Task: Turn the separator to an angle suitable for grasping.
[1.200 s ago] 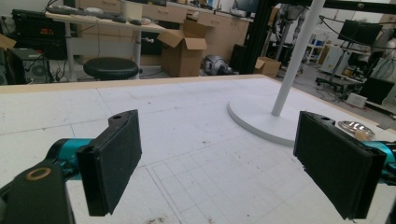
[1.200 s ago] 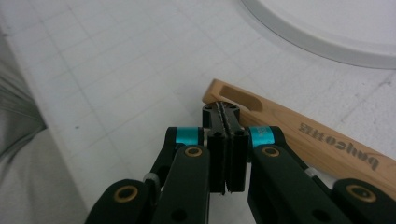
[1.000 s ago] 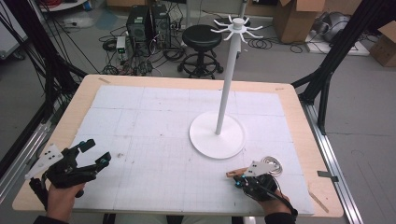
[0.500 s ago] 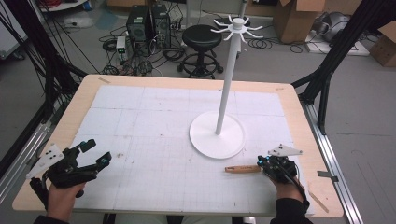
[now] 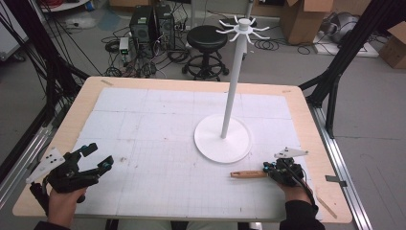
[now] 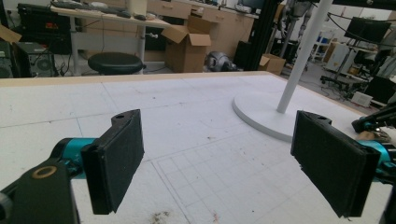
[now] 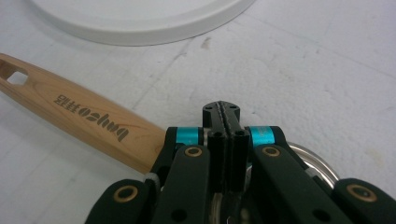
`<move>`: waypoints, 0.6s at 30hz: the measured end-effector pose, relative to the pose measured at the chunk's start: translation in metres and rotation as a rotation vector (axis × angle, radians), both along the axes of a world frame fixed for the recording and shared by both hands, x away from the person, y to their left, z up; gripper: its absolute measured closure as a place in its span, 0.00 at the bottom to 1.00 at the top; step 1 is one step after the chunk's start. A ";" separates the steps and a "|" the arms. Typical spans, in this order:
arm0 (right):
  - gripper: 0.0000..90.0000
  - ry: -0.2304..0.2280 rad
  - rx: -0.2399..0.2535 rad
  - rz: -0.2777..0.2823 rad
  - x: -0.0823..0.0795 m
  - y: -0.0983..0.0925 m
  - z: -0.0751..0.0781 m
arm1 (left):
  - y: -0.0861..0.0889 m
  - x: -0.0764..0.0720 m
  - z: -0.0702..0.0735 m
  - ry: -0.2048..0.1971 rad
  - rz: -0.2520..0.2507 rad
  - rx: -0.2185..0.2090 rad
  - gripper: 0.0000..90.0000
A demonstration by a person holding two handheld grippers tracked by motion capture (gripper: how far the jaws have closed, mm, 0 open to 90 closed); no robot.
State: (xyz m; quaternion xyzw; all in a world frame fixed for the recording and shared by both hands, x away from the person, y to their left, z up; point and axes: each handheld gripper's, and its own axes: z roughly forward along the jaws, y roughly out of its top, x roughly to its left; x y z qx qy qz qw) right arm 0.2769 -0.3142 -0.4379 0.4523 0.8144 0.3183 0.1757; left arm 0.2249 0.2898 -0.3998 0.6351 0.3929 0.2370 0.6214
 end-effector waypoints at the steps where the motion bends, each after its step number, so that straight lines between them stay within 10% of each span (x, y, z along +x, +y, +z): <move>1: 0.99 0.000 0.007 0.003 -0.001 0.001 0.000 | 0.000 0.000 0.000 0.002 0.003 0.000 0.19; 18: 0.99 0.037 -0.004 -0.039 -0.016 -0.002 0.003 | 0.002 0.000 -0.001 0.007 0.010 -0.006 0.20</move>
